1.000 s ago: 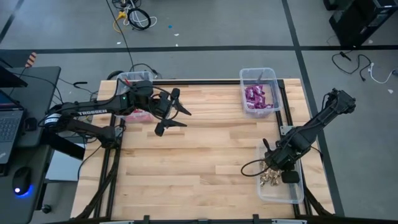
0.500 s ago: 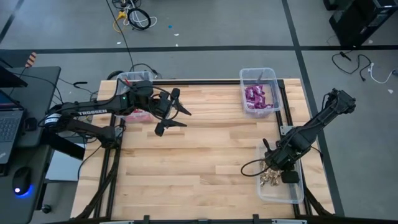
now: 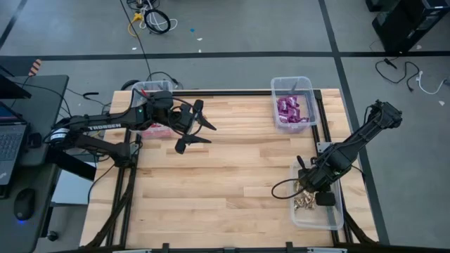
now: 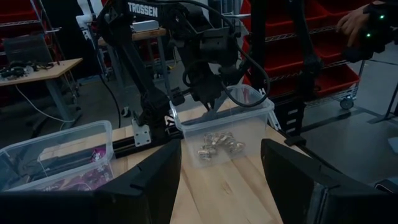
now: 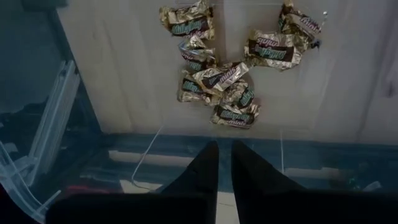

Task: Sort candy
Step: Put the yellow candy into the bottom right transparent bin

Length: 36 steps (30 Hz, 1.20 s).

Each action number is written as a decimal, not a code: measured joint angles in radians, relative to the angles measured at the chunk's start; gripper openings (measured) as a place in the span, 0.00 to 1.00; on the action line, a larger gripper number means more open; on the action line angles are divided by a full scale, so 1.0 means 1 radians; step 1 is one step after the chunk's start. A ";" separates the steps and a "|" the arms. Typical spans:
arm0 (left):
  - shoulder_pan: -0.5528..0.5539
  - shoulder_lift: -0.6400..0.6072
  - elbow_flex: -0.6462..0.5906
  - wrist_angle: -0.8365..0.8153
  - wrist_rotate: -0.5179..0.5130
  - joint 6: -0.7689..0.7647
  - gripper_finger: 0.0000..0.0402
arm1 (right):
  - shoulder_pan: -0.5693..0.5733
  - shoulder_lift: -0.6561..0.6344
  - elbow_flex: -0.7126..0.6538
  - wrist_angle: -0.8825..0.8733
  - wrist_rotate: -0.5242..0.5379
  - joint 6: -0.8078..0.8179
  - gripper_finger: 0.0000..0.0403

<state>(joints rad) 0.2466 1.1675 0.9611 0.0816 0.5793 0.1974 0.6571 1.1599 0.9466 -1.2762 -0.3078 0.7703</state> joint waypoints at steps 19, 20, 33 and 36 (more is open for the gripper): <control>0.000 0.000 0.000 -0.423 -0.245 -0.022 0.56 | 0.008 -0.002 0.262 0.008 0.051 0.312 0.00; 0.000 0.000 0.000 -0.456 -0.287 -0.024 0.56 | 0.008 -0.002 0.291 0.011 0.096 0.310 0.00; 0.000 0.026 -0.001 -0.519 -0.723 -0.123 0.56 | 0.007 -0.002 0.508 0.129 0.623 0.162 0.00; 0.000 0.066 -0.001 -0.520 -0.739 -0.094 0.56 | 0.006 -0.002 0.509 0.210 0.678 0.088 0.00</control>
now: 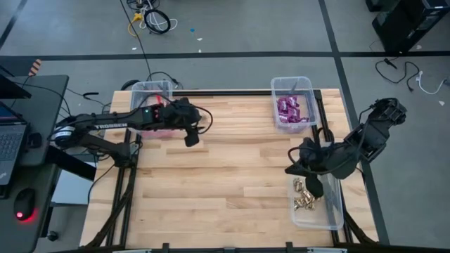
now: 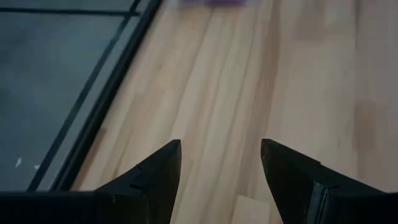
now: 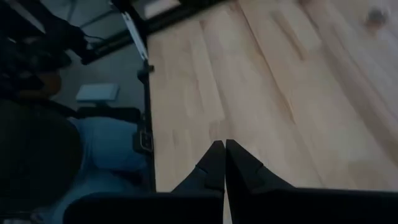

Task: Sort candy
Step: Put the yellow candy into the bottom right transparent bin

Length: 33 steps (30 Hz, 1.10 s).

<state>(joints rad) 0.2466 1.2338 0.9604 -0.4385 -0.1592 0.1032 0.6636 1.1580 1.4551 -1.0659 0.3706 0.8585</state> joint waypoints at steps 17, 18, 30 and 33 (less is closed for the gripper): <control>0.002 0.276 0.000 0.136 -0.209 0.044 0.56 | -0.013 0.000 0.000 0.115 0.032 -0.130 0.00; 0.003 0.286 0.000 0.148 -0.241 0.028 0.56 | -0.013 0.000 0.000 0.115 0.035 -0.130 0.00; 0.096 0.416 0.000 0.145 -0.295 -0.055 0.56 | -0.020 0.000 0.000 0.117 0.086 -0.163 0.00; 0.121 0.431 0.000 0.150 -0.294 -0.060 0.56 | -0.020 0.002 0.000 0.119 0.096 -0.173 0.00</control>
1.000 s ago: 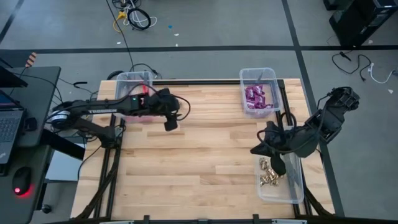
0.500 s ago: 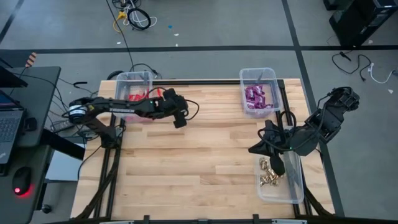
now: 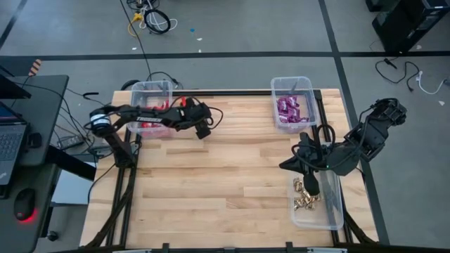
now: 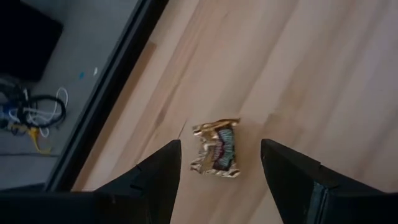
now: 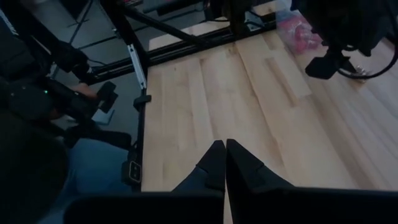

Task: Sort candy
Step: Put the yellow candy into the bottom right transparent bin

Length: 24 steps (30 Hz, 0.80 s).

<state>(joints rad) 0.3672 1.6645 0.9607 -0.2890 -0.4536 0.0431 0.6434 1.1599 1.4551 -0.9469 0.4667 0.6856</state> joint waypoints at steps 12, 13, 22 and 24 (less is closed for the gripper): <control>0.066 0.012 0.000 0.003 0.022 -0.029 0.56 | -0.019 0.001 0.000 0.004 0.041 -0.009 0.01; 0.070 0.012 0.000 0.005 0.022 -0.029 0.56 | -0.022 0.001 0.000 0.004 0.041 -0.009 0.00; 0.073 0.012 0.000 0.006 0.108 -0.030 0.56 | -0.032 0.001 0.000 0.006 0.040 -0.009 0.00; 0.074 0.012 0.000 0.005 0.107 -0.044 0.56 | -0.032 0.001 0.000 0.018 0.040 -0.005 0.00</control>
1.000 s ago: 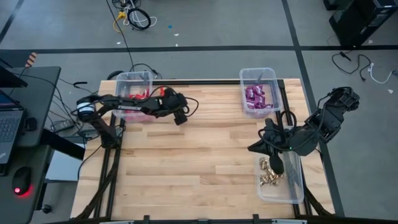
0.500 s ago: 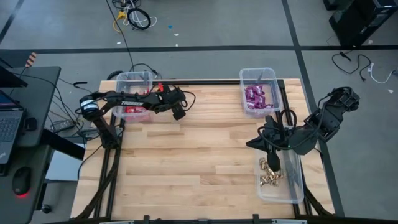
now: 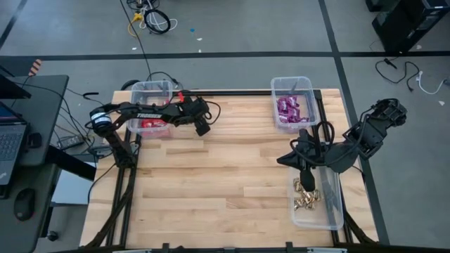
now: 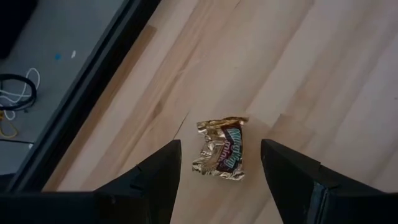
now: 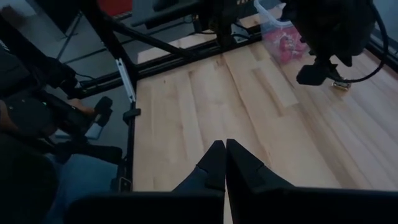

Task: Sort candy
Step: Put the yellow candy into the bottom right transparent bin

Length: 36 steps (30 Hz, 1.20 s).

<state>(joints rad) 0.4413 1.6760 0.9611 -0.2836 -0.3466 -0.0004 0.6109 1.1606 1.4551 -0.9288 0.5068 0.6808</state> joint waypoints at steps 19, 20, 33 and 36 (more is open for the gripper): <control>0.011 0.000 0.000 -0.009 -0.033 -0.032 0.60 | 0.000 0.000 0.000 0.046 -0.003 0.007 0.00; 0.011 0.000 0.000 -0.011 -0.030 -0.044 0.61 | 0.000 0.000 0.000 0.046 -0.003 0.007 0.00; 0.011 0.000 0.000 -0.029 0.053 -0.109 0.69 | 0.000 0.000 0.000 0.046 -0.003 0.007 0.01; 0.011 0.008 0.000 -0.013 0.071 -0.109 0.69 | 0.000 0.000 0.000 0.046 -0.003 0.007 0.01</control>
<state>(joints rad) 0.4522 1.6838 0.9611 -0.2969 -0.2756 -0.1097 0.6108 1.1606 1.4551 -0.8829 0.5037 0.6880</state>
